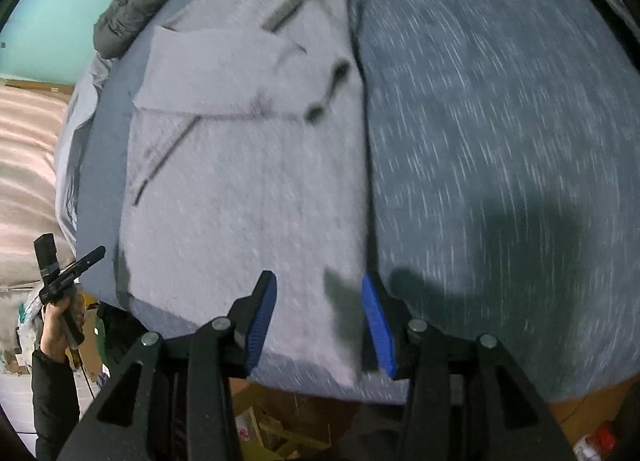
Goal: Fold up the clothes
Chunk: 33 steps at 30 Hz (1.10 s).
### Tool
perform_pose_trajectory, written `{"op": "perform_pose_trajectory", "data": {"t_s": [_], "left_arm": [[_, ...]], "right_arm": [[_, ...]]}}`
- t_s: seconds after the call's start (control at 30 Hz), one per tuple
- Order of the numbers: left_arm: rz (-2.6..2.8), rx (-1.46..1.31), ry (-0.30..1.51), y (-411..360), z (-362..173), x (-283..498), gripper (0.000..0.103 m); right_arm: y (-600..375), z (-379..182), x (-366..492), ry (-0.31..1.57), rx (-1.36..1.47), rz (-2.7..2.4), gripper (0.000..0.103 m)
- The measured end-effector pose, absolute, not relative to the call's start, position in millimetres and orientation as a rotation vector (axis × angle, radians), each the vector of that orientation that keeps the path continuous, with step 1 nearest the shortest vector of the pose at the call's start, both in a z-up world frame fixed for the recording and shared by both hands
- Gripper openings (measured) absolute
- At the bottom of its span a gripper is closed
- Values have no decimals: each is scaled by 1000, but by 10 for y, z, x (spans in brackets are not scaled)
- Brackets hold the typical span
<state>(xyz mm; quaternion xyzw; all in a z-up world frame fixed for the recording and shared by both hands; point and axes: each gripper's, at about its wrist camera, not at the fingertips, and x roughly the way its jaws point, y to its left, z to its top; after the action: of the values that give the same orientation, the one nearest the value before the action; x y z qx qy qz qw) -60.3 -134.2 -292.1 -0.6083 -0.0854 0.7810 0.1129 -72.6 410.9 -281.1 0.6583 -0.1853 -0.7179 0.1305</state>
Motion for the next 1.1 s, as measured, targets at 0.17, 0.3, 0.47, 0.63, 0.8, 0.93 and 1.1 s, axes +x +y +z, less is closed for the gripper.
{"op": "perform_pose_trajectory", "data": {"t_s": [0.17, 0.3, 0.47, 0.63, 0.8, 0.93, 1.1], "left_arm": [[2253, -1811, -280, -1318, -3031, -470, 57], [2229, -1821, -296, -1280, -3105, -423, 57], [2199, -1834, -315, -1233, -3198, -365, 57], [2173, -1842, -326, -1179, -3285, -309, 57], [2166, -1837, -335, -1140, -3331, -290, 53], [2167, -1833, -371, -1163, -3335, -295, 42], [2158, -1827, -373, -1194, -3320, -252, 32]], "right_arm": [[4141, -2943, -494, -572, 1929, -2068, 45], [4117, -2987, -427, -590, 1919, -2071, 45], [4115, -3044, -399, -617, 1914, -2075, 45], [4025, -3114, -405, -611, 1913, -2063, 45], [3981, -3144, -417, -601, 1910, -2074, 45], [3953, -3162, -417, -595, 1900, -2072, 45], [3892, -3179, -411, -553, 1884, -2079, 27]]}}
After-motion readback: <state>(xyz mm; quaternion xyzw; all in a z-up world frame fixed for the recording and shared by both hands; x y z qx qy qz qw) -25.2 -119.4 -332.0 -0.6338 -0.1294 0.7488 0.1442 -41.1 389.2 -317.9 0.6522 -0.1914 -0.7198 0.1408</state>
